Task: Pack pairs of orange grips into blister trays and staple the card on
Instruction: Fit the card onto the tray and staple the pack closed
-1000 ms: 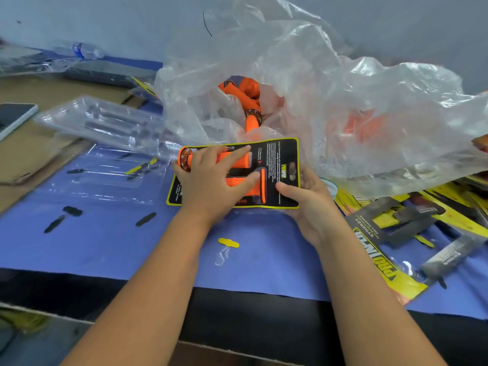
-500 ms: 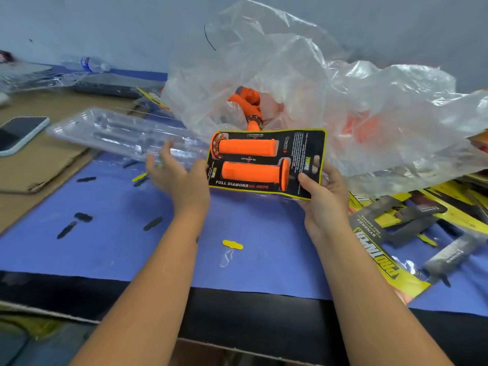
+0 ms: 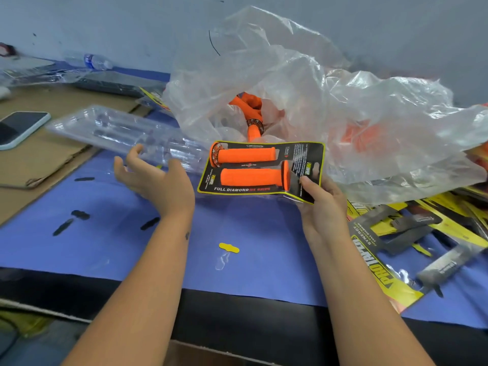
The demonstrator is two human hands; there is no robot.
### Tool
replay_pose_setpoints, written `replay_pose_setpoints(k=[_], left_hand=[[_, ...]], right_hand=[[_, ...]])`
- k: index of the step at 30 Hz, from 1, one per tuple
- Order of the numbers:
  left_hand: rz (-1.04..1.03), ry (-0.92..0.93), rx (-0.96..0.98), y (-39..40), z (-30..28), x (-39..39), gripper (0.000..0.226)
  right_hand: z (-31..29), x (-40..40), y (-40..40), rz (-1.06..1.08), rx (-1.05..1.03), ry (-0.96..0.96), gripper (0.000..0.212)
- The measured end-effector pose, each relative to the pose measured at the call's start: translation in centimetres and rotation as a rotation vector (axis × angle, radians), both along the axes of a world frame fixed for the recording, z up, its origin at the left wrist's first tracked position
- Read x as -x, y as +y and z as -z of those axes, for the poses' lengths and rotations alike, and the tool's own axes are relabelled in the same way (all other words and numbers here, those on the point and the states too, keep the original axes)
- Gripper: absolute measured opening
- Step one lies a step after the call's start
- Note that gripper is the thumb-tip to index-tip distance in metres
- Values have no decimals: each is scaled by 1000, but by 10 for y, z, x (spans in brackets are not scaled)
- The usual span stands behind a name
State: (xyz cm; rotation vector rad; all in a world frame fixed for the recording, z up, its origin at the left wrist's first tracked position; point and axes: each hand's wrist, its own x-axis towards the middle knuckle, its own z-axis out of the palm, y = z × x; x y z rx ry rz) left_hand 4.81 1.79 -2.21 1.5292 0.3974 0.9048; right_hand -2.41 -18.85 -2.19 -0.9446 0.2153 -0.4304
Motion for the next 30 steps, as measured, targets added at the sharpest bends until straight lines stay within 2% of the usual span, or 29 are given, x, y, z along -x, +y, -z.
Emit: replay_pose_setpoints(k=[4,6,9,11,12,13,14,17,19,20,22,24,26,28,30], left_hand=[[-13,-102,22,-2,1,1,49],[-55,-170,222,1,-2,1,39],[-109,-291,632,14,-9,1,26],[-15,-346,821,17,-10,3,31],[80,-359,824,15,-11,4,35],[200,-381,717,10,-12,7,37],[331,-404,495,4,-13,11,37],[587,-459,-519,-17,-5,21,40],[686,-315,-1067,-32,5,24,64],[720,-212,-1212,-38,10,25,79],[705,-108,-1317,-42,16,25,89],[619,-143,-1262,-38,13,20,73],[603,-221,-1101,-32,8,16,58],[565,-336,-918,-27,6,18,44],[534,-420,-626,-25,4,22,30]], right_hand=[[1,-3,1,25,-32,-37,26],[2,-2,1,30,-21,-17,24],[3,-1,-1,38,25,40,23],[4,-1,-4,24,54,57,22],[4,-1,-5,11,53,60,21],[2,-2,-7,-4,43,61,22],[1,-2,-8,-19,25,61,22],[0,-3,-13,-61,-47,26,28],[0,-3,-14,-87,-105,-10,36],[0,-2,-14,-112,-147,-38,37],[-1,-2,-15,-167,-240,-91,25],[-1,0,-17,-224,-337,-136,28],[-1,1,-18,-251,-326,-123,39],[-2,1,-16,-226,-173,-55,44],[-1,-2,-9,-139,26,-9,43]])
